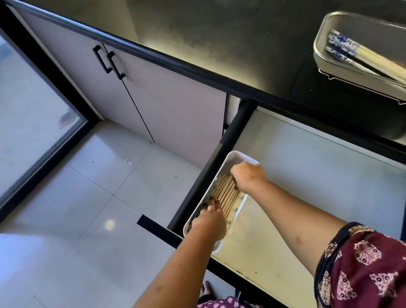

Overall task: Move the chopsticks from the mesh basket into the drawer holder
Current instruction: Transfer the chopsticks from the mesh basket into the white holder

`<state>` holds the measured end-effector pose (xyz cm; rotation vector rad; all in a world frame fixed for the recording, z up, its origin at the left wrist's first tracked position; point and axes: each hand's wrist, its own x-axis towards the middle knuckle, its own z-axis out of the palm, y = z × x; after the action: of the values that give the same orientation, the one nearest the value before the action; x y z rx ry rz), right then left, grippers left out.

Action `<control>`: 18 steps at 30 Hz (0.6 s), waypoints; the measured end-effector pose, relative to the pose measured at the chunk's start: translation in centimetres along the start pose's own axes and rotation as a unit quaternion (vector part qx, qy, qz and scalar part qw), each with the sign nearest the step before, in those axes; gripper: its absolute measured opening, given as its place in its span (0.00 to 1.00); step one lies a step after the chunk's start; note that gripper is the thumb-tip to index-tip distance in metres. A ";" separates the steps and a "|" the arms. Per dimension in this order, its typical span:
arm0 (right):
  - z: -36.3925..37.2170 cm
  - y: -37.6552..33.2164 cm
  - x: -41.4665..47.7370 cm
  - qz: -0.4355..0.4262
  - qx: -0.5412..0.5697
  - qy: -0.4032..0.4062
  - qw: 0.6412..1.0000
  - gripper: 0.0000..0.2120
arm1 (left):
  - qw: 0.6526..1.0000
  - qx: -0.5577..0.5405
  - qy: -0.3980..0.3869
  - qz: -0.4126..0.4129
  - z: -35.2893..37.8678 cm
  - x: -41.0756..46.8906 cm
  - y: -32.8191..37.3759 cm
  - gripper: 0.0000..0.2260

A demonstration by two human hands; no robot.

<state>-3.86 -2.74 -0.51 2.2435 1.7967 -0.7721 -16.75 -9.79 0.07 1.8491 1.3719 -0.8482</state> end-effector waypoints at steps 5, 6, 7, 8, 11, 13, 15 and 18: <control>1.4 0.4 -0.5 -0.059 -0.124 -0.081 0.987 0.07 | 0.999 0.046 0.008 -0.023 0.4 -0.3 0.4 0.31; 1.6 0.4 -0.5 -0.074 -0.130 -0.072 0.986 0.07 | 0.998 0.048 0.013 -0.029 0.4 -0.4 0.5 0.32; 1.6 0.3 -0.7 -0.082 -0.119 -0.067 0.987 0.08 | 0.998 0.048 0.017 -0.034 0.5 -0.4 0.5 0.33; 1.7 0.2 -0.8 -0.094 -0.110 -0.062 0.988 0.08 | 0.998 0.048 0.021 -0.037 0.6 -0.4 0.6 0.33; 1.9 -0.1 -1.0 -0.119 -0.075 -0.052 0.989 0.08 | 0.997 0.062 0.023 -0.046 0.8 -0.4 0.8 0.36; 2.4 -0.2 -1.1 -0.130 -0.093 -0.056 0.986 0.08 | 0.996 0.065 0.021 -0.049 0.9 -0.4 0.7 0.37; 2.8 -0.3 -1.2 -0.131 -0.112 -0.051 0.984 0.09 | 0.997 0.054 0.015 -0.050 0.8 -0.3 0.5 0.37; 2.9 -0.5 -1.2 -0.126 -0.135 -0.038 0.982 0.11 | 0.998 0.047 0.013 -0.047 0.9 -0.2 0.2 0.37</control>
<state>-5.39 -4.88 -2.34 1.8183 2.0356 -0.5995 -16.74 -10.67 -0.24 1.8835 1.4685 -0.9546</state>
